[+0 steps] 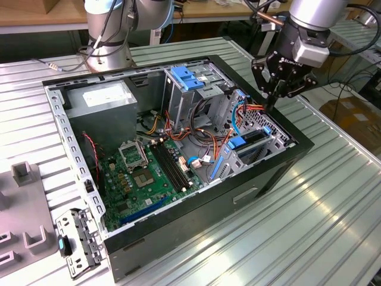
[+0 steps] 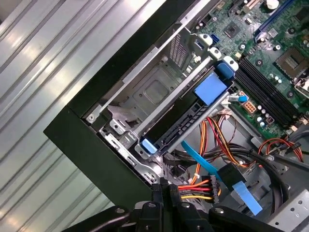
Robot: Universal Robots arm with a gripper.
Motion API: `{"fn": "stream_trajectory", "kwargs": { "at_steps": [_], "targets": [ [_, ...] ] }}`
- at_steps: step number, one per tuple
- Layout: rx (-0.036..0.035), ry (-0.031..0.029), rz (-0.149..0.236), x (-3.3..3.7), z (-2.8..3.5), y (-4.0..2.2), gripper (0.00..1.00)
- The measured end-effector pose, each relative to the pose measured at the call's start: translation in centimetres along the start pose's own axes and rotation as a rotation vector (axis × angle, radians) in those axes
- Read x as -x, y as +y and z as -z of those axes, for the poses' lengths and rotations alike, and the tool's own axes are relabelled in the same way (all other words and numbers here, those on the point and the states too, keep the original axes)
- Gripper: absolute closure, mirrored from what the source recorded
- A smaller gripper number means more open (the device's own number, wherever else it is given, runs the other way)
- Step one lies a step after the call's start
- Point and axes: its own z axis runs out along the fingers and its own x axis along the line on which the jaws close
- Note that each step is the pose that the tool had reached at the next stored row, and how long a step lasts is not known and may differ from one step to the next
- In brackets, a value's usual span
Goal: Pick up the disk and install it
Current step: 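Insert the first disk wire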
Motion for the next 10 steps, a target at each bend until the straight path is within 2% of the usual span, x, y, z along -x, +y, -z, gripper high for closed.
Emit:
{"fn": "stream_trajectory", "kwargs": {
  "at_steps": [3, 6, 10],
  "targets": [
    [0.0034, 0.0002, -0.057, 0.00, -0.01, 0.00, 0.83],
    [0.0087, 0.0004, -0.144, 0.00, -0.02, 0.00, 0.83],
    [0.0134, 0.0006, -0.222, 0.00, -0.02, 0.00, 0.83]
  ]
}}
